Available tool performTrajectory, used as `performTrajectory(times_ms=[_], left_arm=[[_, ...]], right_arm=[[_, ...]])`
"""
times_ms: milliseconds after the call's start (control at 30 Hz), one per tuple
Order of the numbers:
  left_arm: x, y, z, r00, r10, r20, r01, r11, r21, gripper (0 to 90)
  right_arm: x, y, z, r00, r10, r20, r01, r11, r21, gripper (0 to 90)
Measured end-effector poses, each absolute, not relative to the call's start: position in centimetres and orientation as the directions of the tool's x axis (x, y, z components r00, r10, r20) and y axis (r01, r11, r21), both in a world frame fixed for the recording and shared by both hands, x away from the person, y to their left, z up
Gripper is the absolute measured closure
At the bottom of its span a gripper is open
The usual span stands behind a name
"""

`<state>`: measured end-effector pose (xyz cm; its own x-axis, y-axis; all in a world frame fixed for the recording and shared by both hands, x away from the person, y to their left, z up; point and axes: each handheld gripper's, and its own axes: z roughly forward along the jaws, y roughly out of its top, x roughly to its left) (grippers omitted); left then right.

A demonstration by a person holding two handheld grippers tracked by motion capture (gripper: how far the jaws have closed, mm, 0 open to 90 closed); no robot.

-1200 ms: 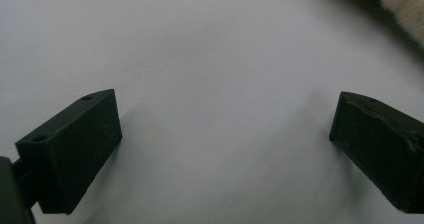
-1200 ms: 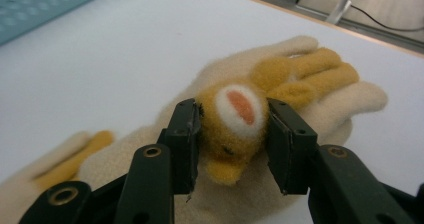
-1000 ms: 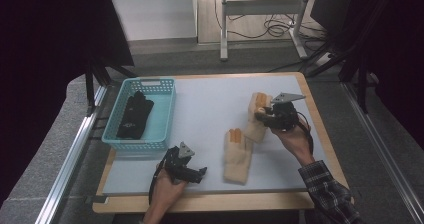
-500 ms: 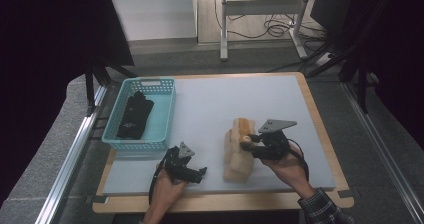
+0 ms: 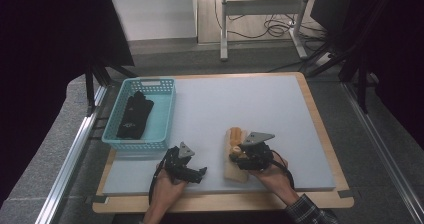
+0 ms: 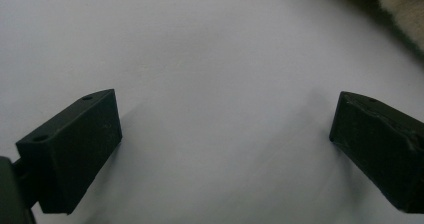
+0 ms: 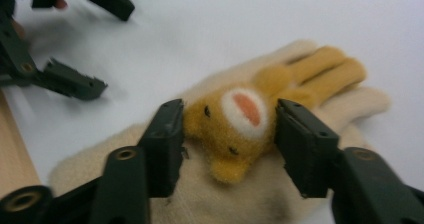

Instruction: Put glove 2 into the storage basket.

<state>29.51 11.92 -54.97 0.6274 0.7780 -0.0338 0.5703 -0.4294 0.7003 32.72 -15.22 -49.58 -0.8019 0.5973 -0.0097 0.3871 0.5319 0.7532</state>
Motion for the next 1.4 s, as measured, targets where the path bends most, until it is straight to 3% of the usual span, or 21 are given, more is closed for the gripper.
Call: performTrajectory(times_ms=[133, 267, 433, 767, 900, 1400], left_arm=[[29.5, 11.9, -55.0, 0.627, 0.778, -0.034, 0.570, -0.430, 0.700, 0.5], [29.5, 11.9, -55.0, 0.629, 0.776, -0.032, 0.570, -0.433, 0.698, 0.5], [29.5, 11.9, -55.0, 0.629, 0.777, -0.032, 0.570, -0.433, 0.698, 0.5], [29.5, 11.9, -54.9, 0.628, 0.778, -0.033, 0.572, -0.432, 0.698, 0.5], [29.5, 11.9, -54.9, 0.627, 0.778, -0.034, 0.573, -0.431, 0.698, 0.5], [29.1, 13.7, -54.8, 0.603, 0.797, -0.024, 0.592, -0.427, 0.684, 0.3]], right_arm=[[33.2, -16.9, -48.1, -0.784, 0.620, 0.014, 0.396, 0.483, 0.781, 38.6], [33.8, -19.2, -47.7, -0.759, 0.651, 0.023, 0.416, 0.457, 0.786, 41.2], [34.0, -21.6, -48.9, -0.742, 0.668, 0.053, 0.463, 0.454, 0.761, 61.2], [32.4, -21.3, -51.9, -0.811, 0.579, 0.086, 0.449, 0.521, 0.725, 84.0], [31.9, -20.2, -52.8, -0.829, 0.554, 0.069, 0.433, 0.559, 0.708, 85.3], [32.3, -15.9, -53.4, -0.841, 0.534, 0.090, 0.416, 0.531, 0.738, 83.1]])
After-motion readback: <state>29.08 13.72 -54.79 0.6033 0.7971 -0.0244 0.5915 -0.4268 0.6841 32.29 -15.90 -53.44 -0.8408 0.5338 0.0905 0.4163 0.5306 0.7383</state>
